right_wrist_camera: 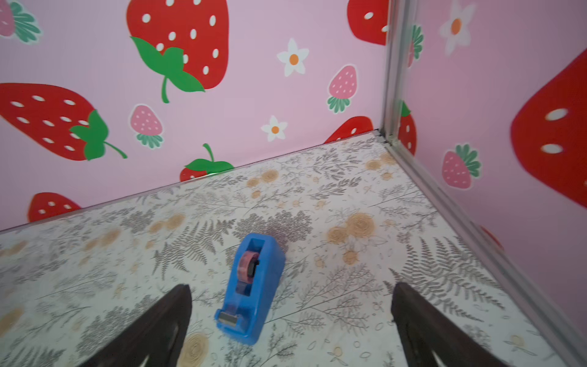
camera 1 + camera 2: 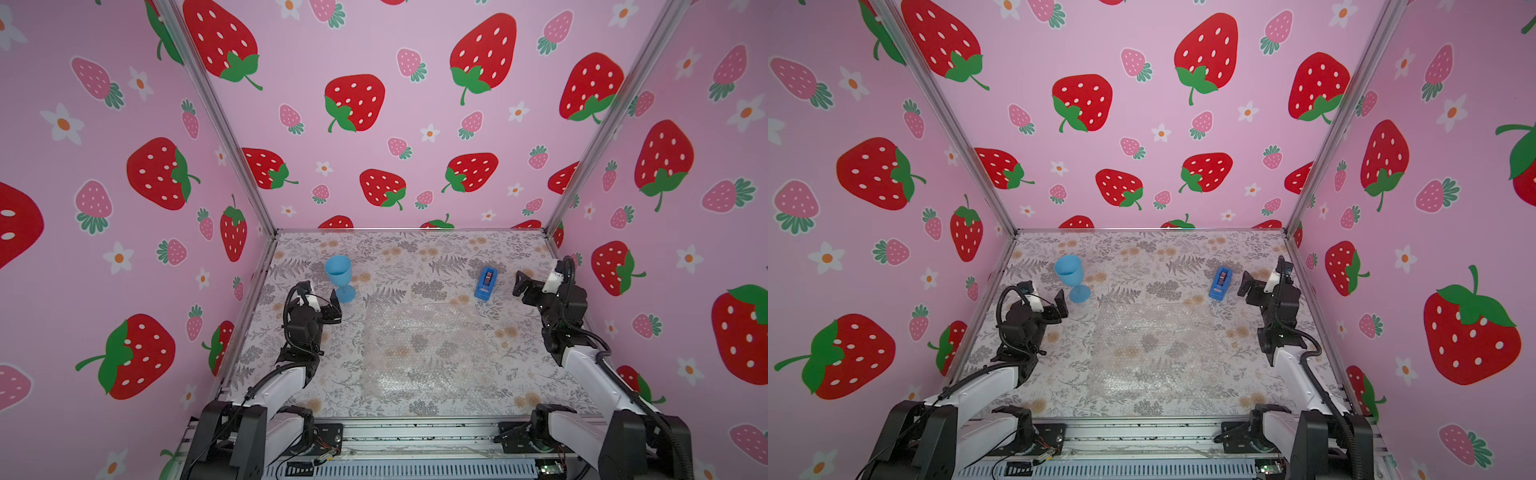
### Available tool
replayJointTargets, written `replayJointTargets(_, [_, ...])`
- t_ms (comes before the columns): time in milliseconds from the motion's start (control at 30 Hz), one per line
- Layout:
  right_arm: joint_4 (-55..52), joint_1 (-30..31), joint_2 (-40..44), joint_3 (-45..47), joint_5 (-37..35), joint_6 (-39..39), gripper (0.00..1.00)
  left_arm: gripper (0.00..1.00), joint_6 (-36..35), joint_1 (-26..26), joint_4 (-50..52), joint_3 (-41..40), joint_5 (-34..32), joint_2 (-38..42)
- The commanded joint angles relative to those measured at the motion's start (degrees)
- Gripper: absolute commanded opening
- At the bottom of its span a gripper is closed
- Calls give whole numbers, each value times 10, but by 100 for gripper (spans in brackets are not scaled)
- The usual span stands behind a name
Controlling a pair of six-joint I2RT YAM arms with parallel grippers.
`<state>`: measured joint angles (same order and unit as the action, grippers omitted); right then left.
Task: Wrap wine glasses in bubble wrap
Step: Pick up the wine glass at the center of the board.
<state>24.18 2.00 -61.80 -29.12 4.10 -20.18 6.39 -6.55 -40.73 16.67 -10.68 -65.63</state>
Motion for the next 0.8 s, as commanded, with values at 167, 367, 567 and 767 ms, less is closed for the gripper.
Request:
replayJointTargets(167, [-17, 55, -36, -8, 100, -29, 99, 99, -26, 11, -65, 102, 121, -132])
replayJointTargets(367, [-9, 74, -44, -6, 83, 0, 99, 99, -26, 27, -90, 166, 157, -218])
replayJointTargets(567, [-7, 78, -46, -4, 72, 12, 99, 99, -30, 43, -89, 235, 207, -289])
replayJointTargets(767, [-7, 78, -50, -4, 70, 20, 99, 100, -33, 55, -73, 285, 242, -330])
